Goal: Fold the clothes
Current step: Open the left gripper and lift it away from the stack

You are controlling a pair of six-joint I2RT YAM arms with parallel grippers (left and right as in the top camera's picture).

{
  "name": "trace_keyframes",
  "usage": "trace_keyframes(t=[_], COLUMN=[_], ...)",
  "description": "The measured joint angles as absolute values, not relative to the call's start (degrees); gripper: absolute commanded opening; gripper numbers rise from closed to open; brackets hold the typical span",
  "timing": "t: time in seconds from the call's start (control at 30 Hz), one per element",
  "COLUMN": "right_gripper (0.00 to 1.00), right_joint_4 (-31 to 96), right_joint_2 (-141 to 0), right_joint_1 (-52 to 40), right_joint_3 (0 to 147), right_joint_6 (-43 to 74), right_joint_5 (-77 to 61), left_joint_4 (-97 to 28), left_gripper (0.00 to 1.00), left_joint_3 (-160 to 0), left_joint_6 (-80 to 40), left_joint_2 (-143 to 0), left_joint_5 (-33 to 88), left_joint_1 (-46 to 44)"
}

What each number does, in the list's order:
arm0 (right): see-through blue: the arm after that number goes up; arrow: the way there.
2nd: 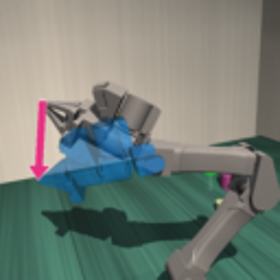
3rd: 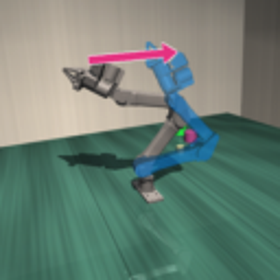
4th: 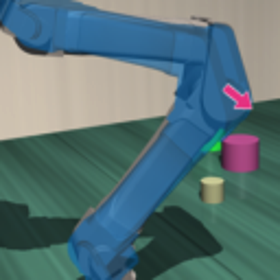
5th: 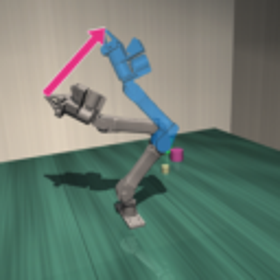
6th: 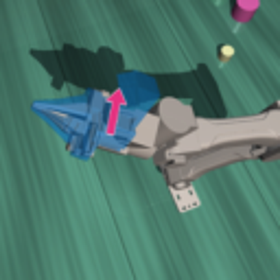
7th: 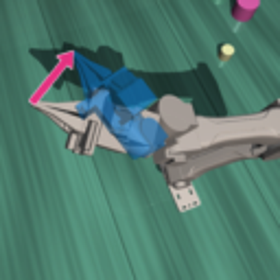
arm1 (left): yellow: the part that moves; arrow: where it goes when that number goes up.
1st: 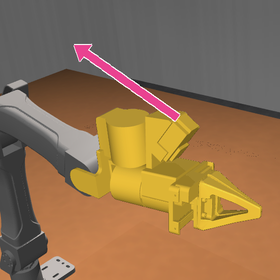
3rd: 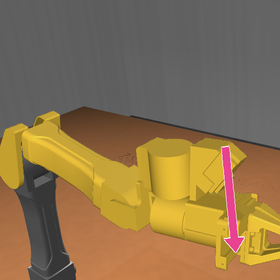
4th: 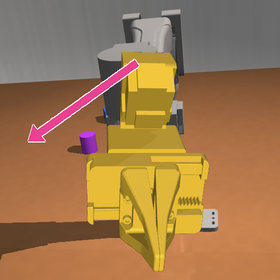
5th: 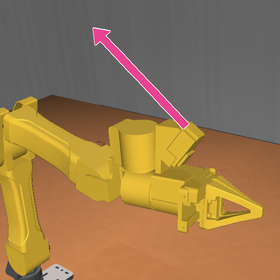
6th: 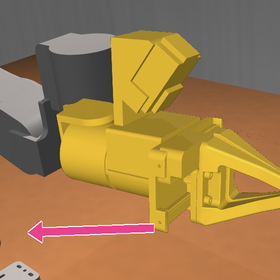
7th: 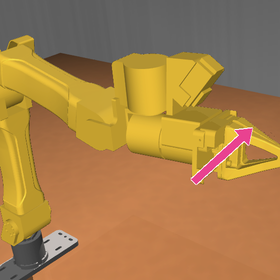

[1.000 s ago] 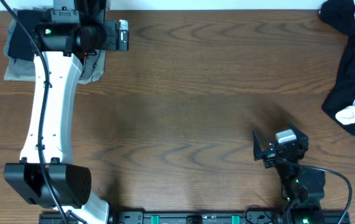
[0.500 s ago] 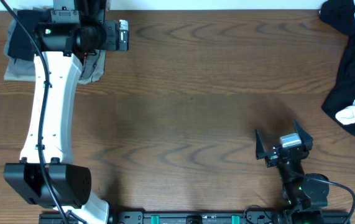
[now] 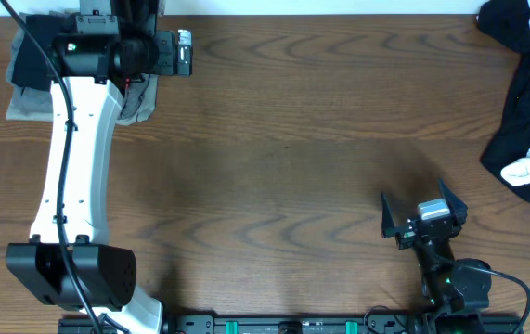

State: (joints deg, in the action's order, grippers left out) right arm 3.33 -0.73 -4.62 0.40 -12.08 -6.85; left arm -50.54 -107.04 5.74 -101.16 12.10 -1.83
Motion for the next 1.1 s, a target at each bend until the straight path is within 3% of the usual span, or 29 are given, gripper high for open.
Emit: trace_keyframes(t=[1.1], right_gripper=[0.99], right_joint_4=[3.4], right_joint_2=[-0.7], right_joint_1=[-4.6], right_joint_3=[0.4], right_joint_6=[-12.1], right_joint_5=[-6.9], left_joint_4=[-50.7], left_gripper=[0.98], left_joint_3=[-107.0], left_joint_6=[5.8], left_joint_2=[-100.5], left_joint_5=[10.2], left_joint_1=[-5.0])
